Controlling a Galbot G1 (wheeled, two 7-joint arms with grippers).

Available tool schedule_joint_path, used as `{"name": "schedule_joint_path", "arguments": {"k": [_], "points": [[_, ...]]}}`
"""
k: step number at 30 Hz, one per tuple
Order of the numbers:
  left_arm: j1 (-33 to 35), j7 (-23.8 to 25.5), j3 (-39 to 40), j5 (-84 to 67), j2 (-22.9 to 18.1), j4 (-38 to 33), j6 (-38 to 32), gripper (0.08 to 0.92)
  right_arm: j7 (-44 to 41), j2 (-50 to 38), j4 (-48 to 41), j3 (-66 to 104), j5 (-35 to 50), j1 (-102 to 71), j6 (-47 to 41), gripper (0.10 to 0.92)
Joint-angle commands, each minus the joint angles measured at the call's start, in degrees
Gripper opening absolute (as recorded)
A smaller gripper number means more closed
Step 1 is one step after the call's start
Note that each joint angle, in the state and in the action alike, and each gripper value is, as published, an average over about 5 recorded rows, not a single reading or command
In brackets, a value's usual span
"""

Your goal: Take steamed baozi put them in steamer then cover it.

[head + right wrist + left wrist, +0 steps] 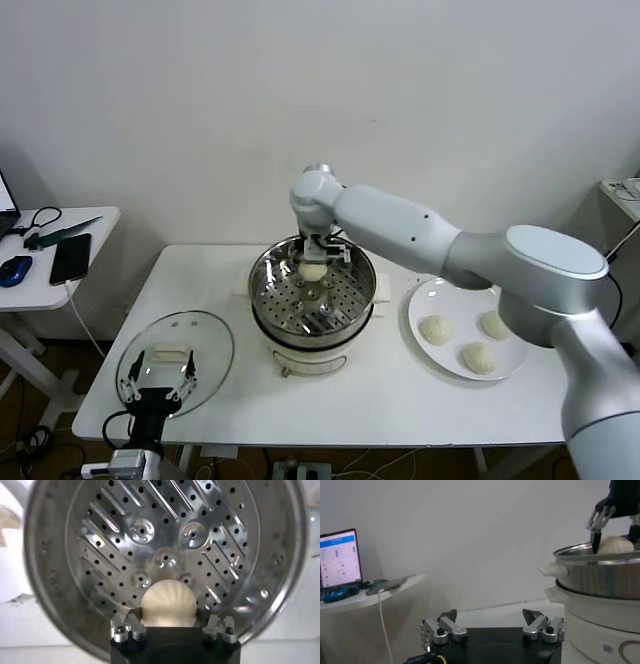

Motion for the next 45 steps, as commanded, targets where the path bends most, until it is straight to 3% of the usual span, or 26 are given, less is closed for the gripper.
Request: {"name": "schedule_joint_path", "arguments": {"k": [1, 11, 15, 23, 29, 34, 40, 45], "points": [[-0.08, 0.00, -0.02, 0.00, 0.00, 0.32, -0.05, 0.823, 0.63, 1.79, -2.88, 0.74, -4.35, -2.77, 1.40, 0.711], [0.07, -0.04, 0.02, 0.06, -0.07, 0.32, -0.07, 0.823, 1.25, 1.09, -2.02, 1.67, -4.16, -2.13, 1.38, 0.816], [0.25, -0.07, -0.10, 0.05, -0.01, 0.16, -0.12, 0.823, -0.07, -1.11, 1.05, 1.76, -1.85, 0.28, 1.42, 0.822], [0.53, -0.04, -0.07, -0.04, 0.33, -0.23, 0.04, 0.823, -5.16, -11.10, 11.02, -3.15, 18.72, 10.66, -3.26, 0.823], [0.46, 0.09, 0.31, -0.02, 0.15, -0.91, 0.51, 0.823, -0.88, -21.09, 13.18, -8.84, 34.15, 18.56, -9.98, 0.823], [0.70, 0.09, 0.36, 0.00, 0.05, -1.14, 0.55, 0.823, 5.88, -30.02, 16.53, -14.82, 44.96, 20.75, -21.94, 0.823], [1.02, 0.13, 0.31, 0.04, 0.10, -1.35, 0.59, 0.823, 8.99, -42.12, 24.18, -19.04, 54.83, 19.07, -46.02, 0.823], [1.01, 0.16, 0.47, 0.27, -0.06, -1.39, 0.68, 0.823, 8.72, -47.43, 25.26, -17.81, 60.42, 13.27, -52.26, 0.823]]}}
